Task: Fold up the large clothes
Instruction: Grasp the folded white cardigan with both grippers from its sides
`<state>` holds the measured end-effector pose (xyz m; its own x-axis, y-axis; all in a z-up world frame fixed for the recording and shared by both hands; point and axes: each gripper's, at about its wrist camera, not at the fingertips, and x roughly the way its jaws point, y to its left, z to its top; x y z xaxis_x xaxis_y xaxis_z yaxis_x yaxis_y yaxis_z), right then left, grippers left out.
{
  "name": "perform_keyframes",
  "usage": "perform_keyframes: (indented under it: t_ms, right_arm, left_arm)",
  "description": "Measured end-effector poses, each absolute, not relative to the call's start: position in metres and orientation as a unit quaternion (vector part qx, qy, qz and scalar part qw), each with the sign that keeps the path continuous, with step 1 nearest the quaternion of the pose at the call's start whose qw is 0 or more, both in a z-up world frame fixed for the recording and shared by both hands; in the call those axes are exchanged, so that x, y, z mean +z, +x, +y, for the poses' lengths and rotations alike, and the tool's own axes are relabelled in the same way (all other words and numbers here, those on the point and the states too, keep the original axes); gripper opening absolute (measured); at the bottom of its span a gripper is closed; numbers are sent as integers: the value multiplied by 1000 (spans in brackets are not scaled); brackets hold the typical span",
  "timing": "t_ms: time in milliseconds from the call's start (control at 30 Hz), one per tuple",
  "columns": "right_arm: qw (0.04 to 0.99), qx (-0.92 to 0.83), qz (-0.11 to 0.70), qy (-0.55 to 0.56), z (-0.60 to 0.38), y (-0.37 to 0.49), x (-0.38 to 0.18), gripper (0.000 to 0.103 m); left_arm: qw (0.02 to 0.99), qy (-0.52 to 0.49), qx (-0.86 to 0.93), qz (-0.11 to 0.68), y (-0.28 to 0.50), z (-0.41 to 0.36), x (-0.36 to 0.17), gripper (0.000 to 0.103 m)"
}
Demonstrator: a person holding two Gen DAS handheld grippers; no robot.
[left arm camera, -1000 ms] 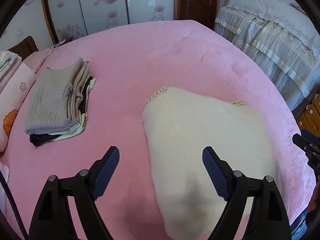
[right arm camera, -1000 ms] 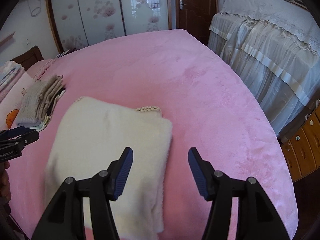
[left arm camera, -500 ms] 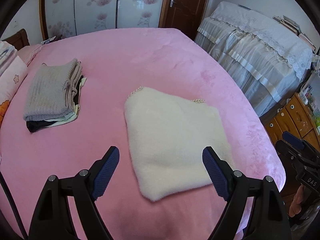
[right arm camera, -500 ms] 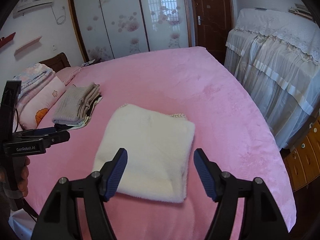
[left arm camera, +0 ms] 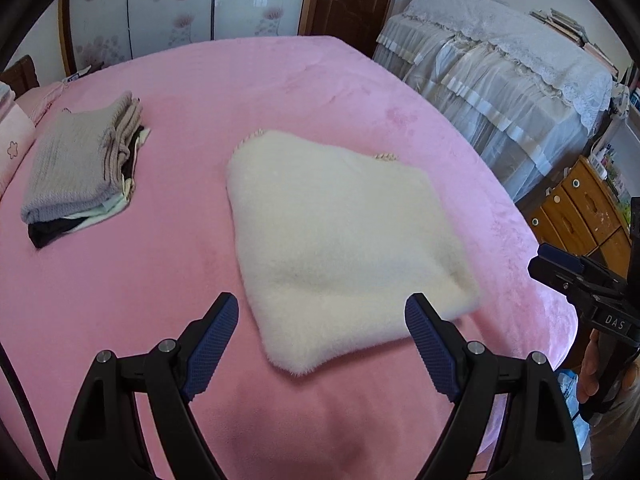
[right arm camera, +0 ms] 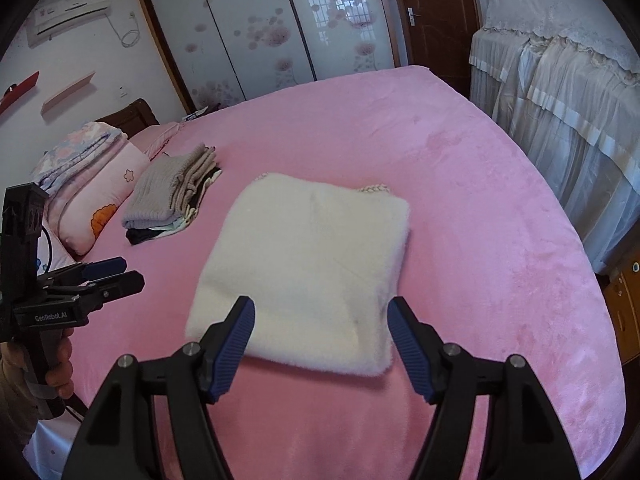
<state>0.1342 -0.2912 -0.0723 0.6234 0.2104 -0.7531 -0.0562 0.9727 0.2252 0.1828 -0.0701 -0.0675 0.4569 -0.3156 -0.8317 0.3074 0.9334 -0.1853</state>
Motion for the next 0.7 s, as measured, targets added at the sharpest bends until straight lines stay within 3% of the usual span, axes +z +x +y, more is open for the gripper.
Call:
perform_keyframes:
  t_ms: [233,433,700]
  right_arm:
    - [854,82,492,150,-315,170,-146,69]
    - [826,110,514,201,-332,206,-193,69]
    - [784,175,524,283,-346,251,-239,72]
  left_arm:
    - [836,6,-156,527,217,-72,-136,84]
    - [794,-61,-187,575,254,-68,-186,85]
    - [775,-118,-215,582,283,-64,-220,102]
